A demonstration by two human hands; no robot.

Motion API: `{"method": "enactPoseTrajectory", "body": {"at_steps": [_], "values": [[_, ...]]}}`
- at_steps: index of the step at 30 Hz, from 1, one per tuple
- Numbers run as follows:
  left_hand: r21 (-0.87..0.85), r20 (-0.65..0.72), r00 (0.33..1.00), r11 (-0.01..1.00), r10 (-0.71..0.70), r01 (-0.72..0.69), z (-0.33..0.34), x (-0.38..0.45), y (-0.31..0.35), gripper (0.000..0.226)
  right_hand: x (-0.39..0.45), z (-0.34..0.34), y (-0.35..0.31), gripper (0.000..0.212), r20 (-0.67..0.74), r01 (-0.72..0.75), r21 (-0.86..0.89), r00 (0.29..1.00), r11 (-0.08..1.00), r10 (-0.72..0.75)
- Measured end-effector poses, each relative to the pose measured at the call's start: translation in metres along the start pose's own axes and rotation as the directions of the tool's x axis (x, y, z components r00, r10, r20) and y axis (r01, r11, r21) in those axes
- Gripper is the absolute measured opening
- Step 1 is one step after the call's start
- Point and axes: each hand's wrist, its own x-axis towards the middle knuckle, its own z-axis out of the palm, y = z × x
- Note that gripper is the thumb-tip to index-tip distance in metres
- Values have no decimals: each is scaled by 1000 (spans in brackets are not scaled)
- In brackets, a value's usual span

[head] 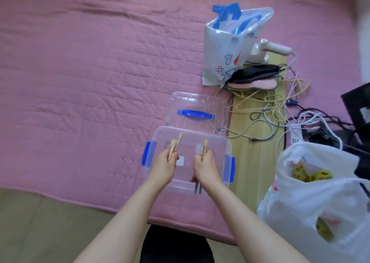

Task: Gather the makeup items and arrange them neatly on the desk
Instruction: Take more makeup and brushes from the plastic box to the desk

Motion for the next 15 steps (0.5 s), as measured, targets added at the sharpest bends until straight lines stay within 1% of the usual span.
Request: {"method": "enactPoseTrajectory", "body": {"at_steps": [3,6,9,12,15], "values": [[-132,-38,999,991,-27,22,-16,-42,14,21,-37,-16,-15,11,56,117,-141,992,983,-110],[-224,-107,994,974,-13,-11,-33,-81,19,17,-73,-29,-25,17,141,210,-218,973,953,-183],[-294,-185,983,955,-13,-43,-51,-121,18,12,-111,-34,-35,25,224,325,-321,939,890,-261],[-382,-230,970,924,-74,-20,-68,-161,11,12,-145,-31,-39,22,305,426,-401,897,811,-320],[-441,-265,952,897,-152,21,-83,-199,-2,15,-179,-22,-41,16,391,503,-447,854,740,-344]]}}
